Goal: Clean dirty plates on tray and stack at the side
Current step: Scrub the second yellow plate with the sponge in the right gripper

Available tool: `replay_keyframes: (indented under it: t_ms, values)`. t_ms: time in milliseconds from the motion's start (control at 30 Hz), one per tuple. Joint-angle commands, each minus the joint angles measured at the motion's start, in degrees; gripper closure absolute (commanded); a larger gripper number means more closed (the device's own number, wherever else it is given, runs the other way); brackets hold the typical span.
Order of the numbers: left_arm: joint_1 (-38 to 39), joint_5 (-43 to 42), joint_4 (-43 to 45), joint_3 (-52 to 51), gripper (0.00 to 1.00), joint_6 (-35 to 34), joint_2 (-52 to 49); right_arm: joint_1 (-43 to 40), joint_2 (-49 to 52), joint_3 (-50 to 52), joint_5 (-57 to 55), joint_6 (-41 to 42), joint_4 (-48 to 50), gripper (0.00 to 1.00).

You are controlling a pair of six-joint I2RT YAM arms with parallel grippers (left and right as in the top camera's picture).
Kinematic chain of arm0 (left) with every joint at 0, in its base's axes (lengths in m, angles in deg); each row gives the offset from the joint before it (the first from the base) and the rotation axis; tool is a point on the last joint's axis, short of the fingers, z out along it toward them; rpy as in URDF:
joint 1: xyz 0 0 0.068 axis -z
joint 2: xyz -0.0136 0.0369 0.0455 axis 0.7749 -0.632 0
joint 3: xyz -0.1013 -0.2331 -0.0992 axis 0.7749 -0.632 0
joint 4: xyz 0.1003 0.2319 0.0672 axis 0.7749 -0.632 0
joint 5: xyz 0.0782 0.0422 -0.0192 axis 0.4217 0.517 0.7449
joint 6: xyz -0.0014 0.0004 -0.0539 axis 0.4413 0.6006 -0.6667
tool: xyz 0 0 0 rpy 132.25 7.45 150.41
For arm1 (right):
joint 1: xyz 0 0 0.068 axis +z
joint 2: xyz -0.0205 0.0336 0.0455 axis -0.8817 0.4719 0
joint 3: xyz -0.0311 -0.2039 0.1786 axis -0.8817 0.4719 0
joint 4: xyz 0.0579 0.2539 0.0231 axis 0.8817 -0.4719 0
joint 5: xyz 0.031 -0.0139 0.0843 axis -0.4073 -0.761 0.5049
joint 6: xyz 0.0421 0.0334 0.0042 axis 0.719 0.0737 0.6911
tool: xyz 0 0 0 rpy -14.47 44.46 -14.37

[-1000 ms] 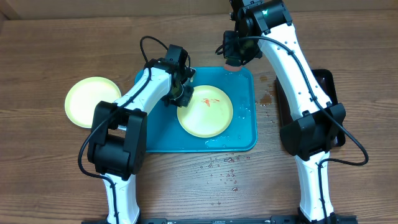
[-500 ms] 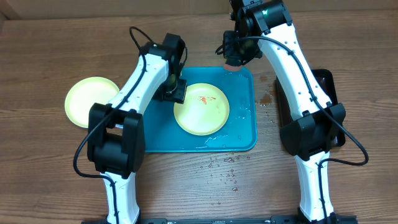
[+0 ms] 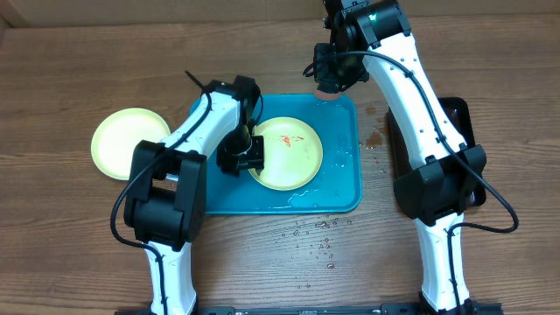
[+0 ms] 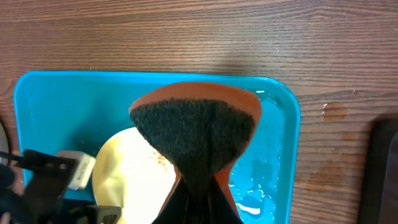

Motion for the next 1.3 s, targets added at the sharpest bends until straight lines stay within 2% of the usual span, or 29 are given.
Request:
replay_keyframes:
  t_ms: [0,133,167,200,433,733,1033,1267]
  values:
    - [0.44,-2.84,1.33,-1.20,0.58,-2.16,-0.24,-0.13,-1.55,-1.18,0.09,-0.39,0.35,0.96]
    - [0.44,-2.25,2.78,-1.20,0.79,-2.03,-0.24,-0.13,-1.51,-1.16,0.11,-0.42,0.33,0.96]
    - [0.26,-1.70,3.61,-1.20,0.90,-1.66,-0.24,-0.13,-1.46,-1.09,0.11,-0.42,0.28,0.96]
    - [0.04,-1.16,4.50,-1.20,0.96,-1.14,-0.24,-0.11,-1.46,-0.87,0.15,-0.42,0.28,0.96]
    - [-1.73,5.44,11.85,-1.20,0.96,9.03,-0.24,0.00,-1.44,5.64,4.22,-3.19,1.01,0.96]
    - [-3.06,6.05,15.39,-1.20,0.96,8.61,-0.24,2.16,-1.46,20.11,7.50,-3.43,6.27,0.96]
    - [-3.06,3.58,15.23,-1.20,0.96,8.66,-0.24,5.22,-1.46,34.88,7.78,-3.17,20.55,0.96]
    - [-3.13,3.19,14.01,-1.20,0.96,8.90,-0.24,5.20,-1.46,43.17,6.43,3.17,30.12,0.96]
